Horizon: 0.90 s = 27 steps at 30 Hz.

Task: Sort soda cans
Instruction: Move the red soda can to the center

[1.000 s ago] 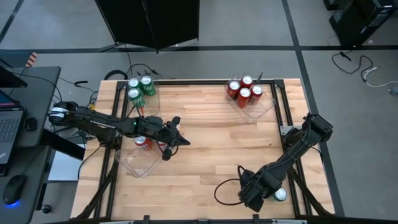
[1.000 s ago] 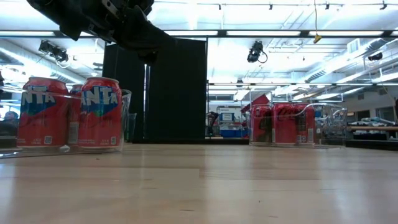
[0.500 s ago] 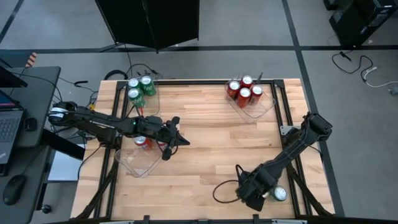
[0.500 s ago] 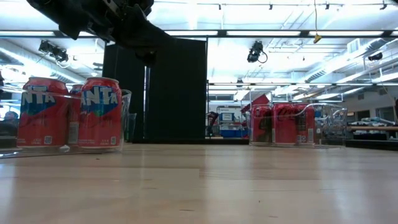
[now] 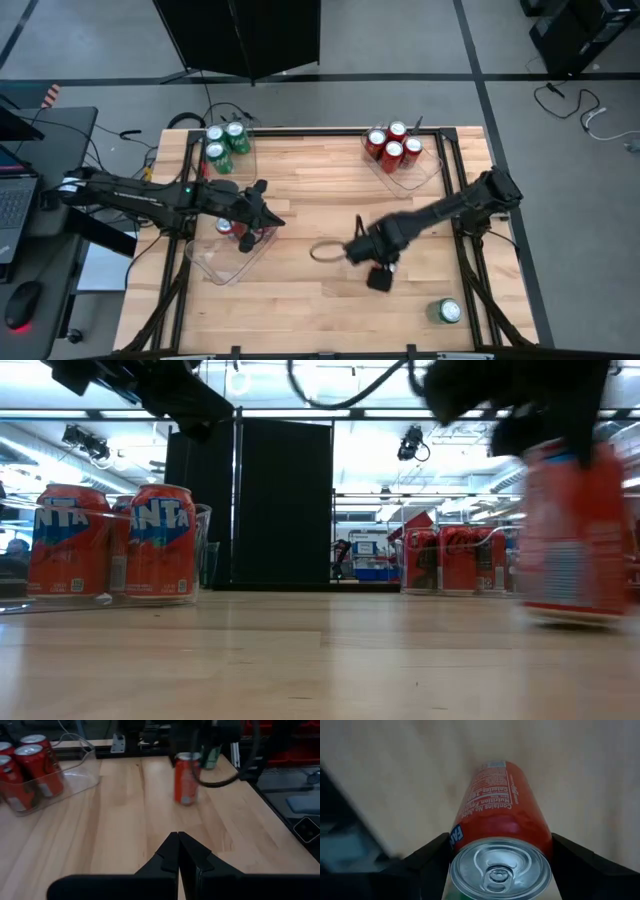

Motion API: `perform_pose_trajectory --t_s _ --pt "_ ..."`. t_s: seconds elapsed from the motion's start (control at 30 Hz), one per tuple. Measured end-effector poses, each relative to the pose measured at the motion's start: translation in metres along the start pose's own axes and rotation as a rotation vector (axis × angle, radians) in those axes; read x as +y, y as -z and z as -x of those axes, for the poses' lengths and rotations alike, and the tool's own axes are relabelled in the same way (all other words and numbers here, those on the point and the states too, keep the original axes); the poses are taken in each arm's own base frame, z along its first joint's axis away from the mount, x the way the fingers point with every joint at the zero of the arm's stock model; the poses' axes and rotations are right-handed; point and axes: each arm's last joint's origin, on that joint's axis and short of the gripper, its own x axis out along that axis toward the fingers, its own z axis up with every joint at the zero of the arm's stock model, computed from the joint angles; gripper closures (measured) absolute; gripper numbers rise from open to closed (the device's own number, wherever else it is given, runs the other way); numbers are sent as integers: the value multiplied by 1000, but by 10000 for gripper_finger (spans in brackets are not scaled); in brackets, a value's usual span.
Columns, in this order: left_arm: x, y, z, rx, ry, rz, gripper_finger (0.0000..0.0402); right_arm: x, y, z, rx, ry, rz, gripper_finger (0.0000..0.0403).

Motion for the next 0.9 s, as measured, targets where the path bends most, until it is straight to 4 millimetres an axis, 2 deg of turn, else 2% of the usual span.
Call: perform_pose_trajectory --t_s 0.17,0.37,0.67,0.8,0.9 --pt "0 -1 11 -1 -23 0 394 -22 -25 14 -121 58 27 123" --pt "-1 -4 19 -28 -25 -3 394 -35 -45 21 -225 26 52 123" --pt "-1 -7 29 -64 -24 -9 394 -41 -65 29 -382 -18 126 123" --pt "-2 -9 35 -87 -24 -10 394 -37 -69 45 -445 -12 182 123" --pt "-2 -10 38 -101 -24 -11 394 -33 -73 65 -516 -6 215 123"
